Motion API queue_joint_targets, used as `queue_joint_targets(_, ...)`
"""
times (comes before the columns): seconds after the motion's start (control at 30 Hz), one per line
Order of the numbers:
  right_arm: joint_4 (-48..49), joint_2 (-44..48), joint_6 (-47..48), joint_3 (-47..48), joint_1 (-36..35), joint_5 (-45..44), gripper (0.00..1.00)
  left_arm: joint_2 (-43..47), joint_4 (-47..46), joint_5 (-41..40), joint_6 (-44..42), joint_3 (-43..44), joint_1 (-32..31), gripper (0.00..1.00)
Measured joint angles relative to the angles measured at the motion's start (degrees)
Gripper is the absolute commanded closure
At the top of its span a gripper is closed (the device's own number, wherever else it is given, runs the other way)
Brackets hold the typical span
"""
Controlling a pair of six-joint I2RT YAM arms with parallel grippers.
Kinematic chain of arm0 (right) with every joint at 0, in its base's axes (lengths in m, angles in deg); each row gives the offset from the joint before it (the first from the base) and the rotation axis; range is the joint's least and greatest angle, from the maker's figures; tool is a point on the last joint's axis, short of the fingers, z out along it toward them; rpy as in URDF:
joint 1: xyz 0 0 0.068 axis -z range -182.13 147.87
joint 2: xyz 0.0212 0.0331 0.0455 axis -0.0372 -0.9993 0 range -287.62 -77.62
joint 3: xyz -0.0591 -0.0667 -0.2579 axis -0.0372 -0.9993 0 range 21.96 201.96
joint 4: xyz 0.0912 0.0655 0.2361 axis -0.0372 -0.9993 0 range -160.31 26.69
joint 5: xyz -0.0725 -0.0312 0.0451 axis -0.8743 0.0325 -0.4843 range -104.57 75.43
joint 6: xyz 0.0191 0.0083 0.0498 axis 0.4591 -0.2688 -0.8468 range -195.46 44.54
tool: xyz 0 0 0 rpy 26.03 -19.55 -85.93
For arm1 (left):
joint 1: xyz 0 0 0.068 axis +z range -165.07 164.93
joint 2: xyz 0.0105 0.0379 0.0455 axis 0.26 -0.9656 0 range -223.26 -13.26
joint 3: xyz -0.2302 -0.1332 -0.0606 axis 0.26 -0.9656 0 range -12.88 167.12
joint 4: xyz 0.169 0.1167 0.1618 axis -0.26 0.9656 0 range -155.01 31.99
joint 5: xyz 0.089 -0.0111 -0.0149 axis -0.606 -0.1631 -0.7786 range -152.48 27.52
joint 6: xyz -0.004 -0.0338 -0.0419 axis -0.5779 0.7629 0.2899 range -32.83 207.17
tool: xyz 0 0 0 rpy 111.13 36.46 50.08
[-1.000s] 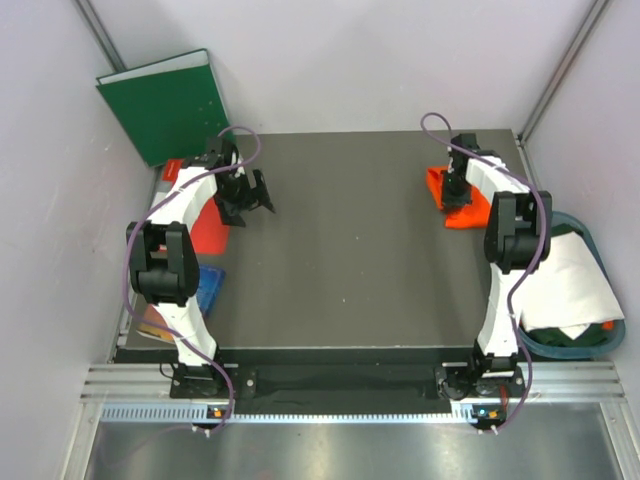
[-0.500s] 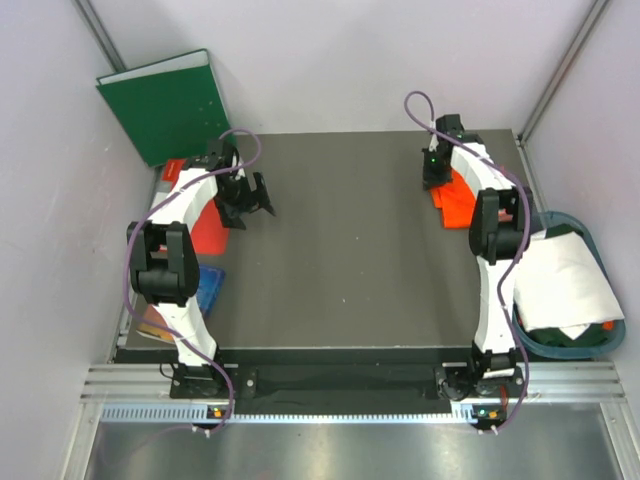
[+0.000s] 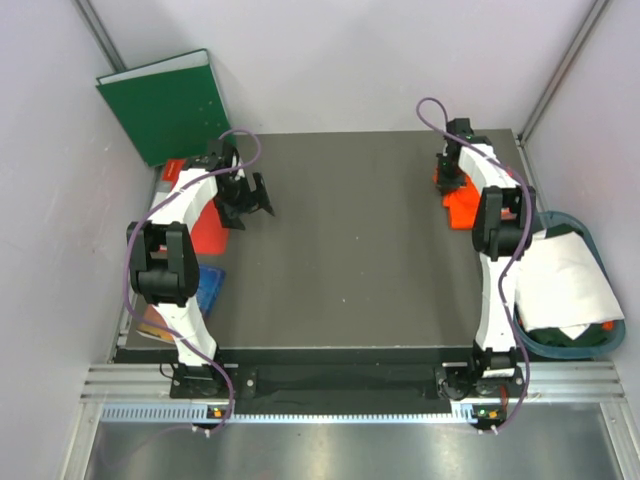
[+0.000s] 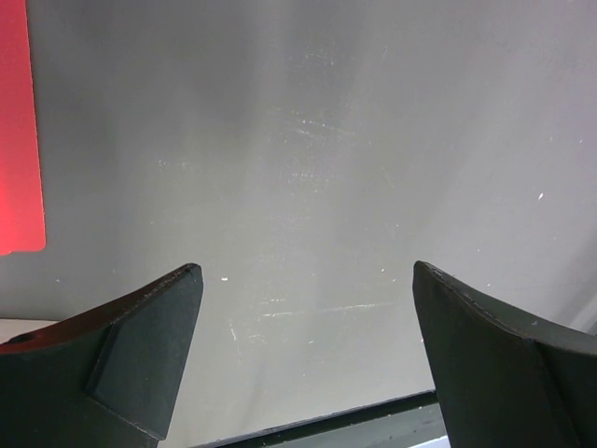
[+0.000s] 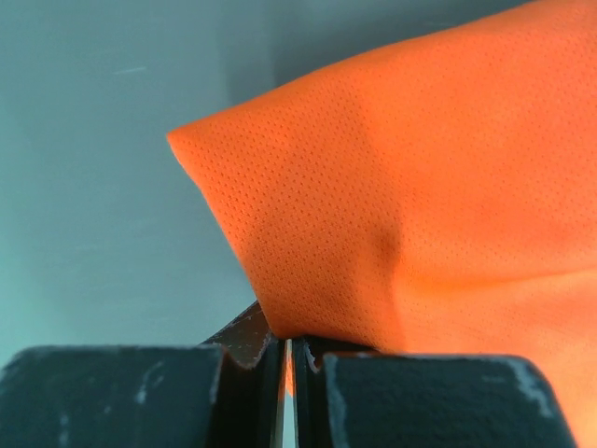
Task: Fold and stack the t-shirts
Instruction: Neatly place the folded tshirt to the corner
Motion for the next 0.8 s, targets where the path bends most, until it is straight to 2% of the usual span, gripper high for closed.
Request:
queue_joint_targets(0.33,-0.63,0.02,1.16,0.0,9.03,-3.02,0.97,0.02,0.0,0.07,-0.02,0.0,-0.31,0.01)
queue_joint_targets(0.37,-0.63,0.02,1.22,-0.02,9.55,-2.8,0.9,0.02,-0.02,0.15,-0.04,0.0,-0.35,0.01)
queue_joint_targets(0.43,-0.17,0.39,1.49,-0.48,10.08,-1.36,0.69,0.02,-0.09,0.68,-0.22,0.0,-0.46,0.01)
queue_joint_targets(0.47,0.55,1.25,1.88,-1.95,10.08,-0.09,0.44,0.09,-0.17,0.92,-0.39,0.0,-0.57,0.01)
queue_joint_targets(0.57,2.93,5.44,2.54,-7.56,8.76,2.93,0.01,0.59,-0.61,1.09,-0.9,0.0,-0.96,0.01)
queue_joint_targets(0.67,6.56,14.38,3.96,-16.74,5.31,5.03,0.0,1.36,-1.03,1.03,-1.25,0.07,-1.2,0.01)
queue_joint_targets(0.8,12.61,30.62,5.07,-27.78,-2.67,8.02,0.0,1.42,-1.18,0.81,-1.42,0.26,-1.29,0.01)
